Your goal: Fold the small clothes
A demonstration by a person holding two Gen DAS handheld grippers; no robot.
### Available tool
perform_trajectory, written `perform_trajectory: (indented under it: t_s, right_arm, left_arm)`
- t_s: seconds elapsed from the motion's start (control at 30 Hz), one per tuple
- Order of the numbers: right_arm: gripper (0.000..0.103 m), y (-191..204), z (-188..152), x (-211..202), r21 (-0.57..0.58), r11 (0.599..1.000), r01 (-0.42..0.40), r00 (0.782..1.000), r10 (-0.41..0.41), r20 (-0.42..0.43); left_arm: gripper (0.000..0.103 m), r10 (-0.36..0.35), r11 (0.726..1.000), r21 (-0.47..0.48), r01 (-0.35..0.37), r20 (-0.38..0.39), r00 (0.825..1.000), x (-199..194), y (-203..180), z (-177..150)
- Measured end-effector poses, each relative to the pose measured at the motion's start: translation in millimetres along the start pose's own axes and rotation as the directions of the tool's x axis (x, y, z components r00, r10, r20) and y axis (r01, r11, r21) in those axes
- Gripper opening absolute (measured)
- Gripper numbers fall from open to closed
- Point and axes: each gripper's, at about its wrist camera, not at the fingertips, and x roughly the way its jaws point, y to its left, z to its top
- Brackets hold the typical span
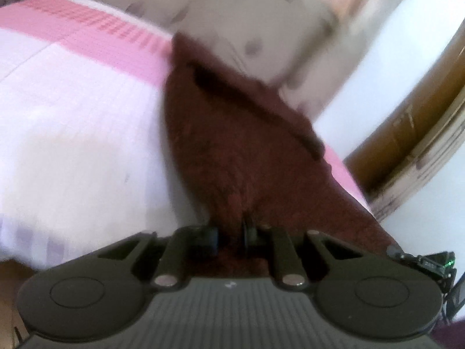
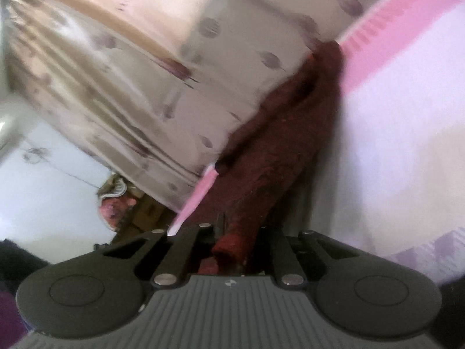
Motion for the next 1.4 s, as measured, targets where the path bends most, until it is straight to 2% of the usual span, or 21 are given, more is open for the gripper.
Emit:
perform_trajectory:
  t_s: [0.1,0.17,0.3,0.6,0.7,0.8,1.03,1.4]
  right_arm:
    - [0.012,-12,-19,-4,0.041,0.996,0.079,0.994,-0.075,-0.084]
    - [0.012,-20,-30,-10,0.071,0.992,0.101,0.99,-0.094,-0.103]
    - [0.012,-16,-31,-20,0.09,0.994,0.058,0.998,-0.054,-0.042]
    - [0.012,-4,-17,-24,0.057,0.998,0.029,0.999,-0.027,-0.041]
    - [0.012,0,-9,-26,0.056,0.998,0.008,1.0,-0.007,-0.025]
    - [0.013,5,0,-25,0.061,0.998,-0.019,1.0,0.02,-0.006]
    - [0.013,21,34,-18,0.016,0.997,-0.069,0.997,0.068,0.031]
    - [0.013,34,107,12,-0.079,0.991,-0.106,0.991,0.112,0.069]
  left_arm:
    - [0.014,0.005,0.999,-0.039,-0.006,-0.03,1.0,-3,7,-19]
    - [0.014,-0.01,0.999,-0.043,0.01,-0.012,1.0,-8,8,-21]
    - [0.014,-0.026,0.999,-0.031,0.026,0.001,1.0,-9,1,-15]
    - [0.014,-0.053,0.997,-0.052,0.053,0.016,0.998,-21,-5,-9]
    - [0.015,-0.086,0.992,-0.088,0.089,0.041,0.995,-26,-5,-2]
    - [0.015,-0.104,0.988,-0.109,0.113,0.083,0.991,-32,-10,10]
    - [0.015,-0.121,0.987,-0.08,0.136,0.167,0.978,-42,-31,45]
    - [0.015,-0.131,0.985,-0.074,0.155,0.264,0.956,-20,-46,105]
